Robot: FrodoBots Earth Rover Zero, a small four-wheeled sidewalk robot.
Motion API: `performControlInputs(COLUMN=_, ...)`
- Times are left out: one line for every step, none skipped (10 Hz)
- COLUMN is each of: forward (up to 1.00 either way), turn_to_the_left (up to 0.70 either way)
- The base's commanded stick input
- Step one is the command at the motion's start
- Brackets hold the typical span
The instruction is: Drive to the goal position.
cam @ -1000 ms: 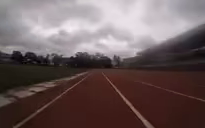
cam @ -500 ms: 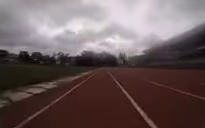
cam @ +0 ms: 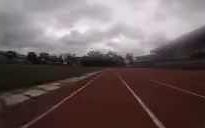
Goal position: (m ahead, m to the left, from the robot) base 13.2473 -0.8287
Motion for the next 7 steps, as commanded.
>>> performControlInputs(forward=0.7, turn_to_the_left=0.0)
performControlInputs(forward=0.7, turn_to_the_left=0.0)
performControlInputs(forward=0.7, turn_to_the_left=0.0)
performControlInputs(forward=0.7, turn_to_the_left=0.0)
performControlInputs(forward=0.7, turn_to_the_left=0.0)
performControlInputs(forward=0.0, turn_to_the_left=-0.01)
performControlInputs(forward=0.0, turn_to_the_left=-0.43)
